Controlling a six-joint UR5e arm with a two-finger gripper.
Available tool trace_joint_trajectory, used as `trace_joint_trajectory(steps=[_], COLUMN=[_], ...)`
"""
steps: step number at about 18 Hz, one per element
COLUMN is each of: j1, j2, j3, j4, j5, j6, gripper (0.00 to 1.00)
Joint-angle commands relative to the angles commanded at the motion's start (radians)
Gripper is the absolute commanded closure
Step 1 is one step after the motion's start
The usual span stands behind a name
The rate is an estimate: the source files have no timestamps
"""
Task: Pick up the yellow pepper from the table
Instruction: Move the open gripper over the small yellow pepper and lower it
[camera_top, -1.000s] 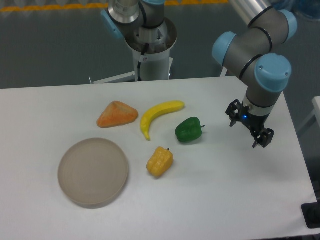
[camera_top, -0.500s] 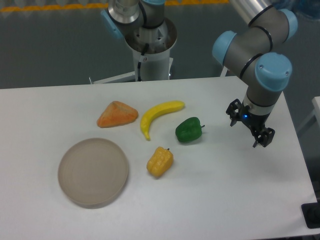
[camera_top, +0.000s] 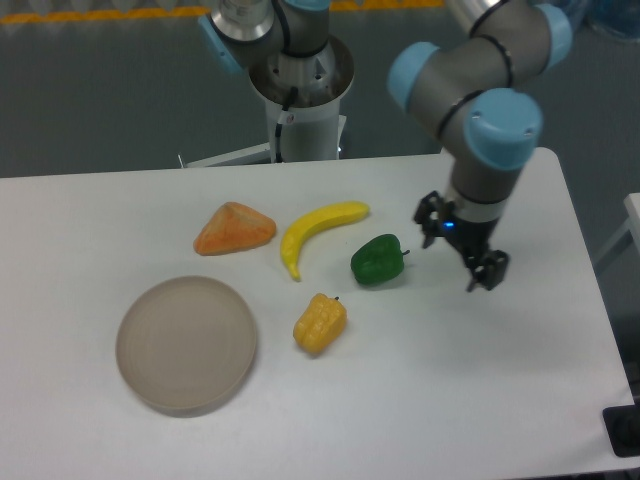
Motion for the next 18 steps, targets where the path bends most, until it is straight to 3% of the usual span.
trace_joint_trajectory(steps=[3,9,13,15,18], j1=[-0.055,-0.104,-0.131,-0.129,-0.137], j2=[-0.002,-0.029,-0.055,-0.058,-0.075], j3=[-0.031,-0.075,-0.094,-0.11,-0.127], j4=[0.006,0.015,0.064,0.075,0.173], j5=[0.0,0.0,-0.015,-0.096,-0.115], j6=[-0.156,-0.307,-0.443,-0.477,-0.561], gripper=[0.0,0.0,0.0,0.0,0.0])
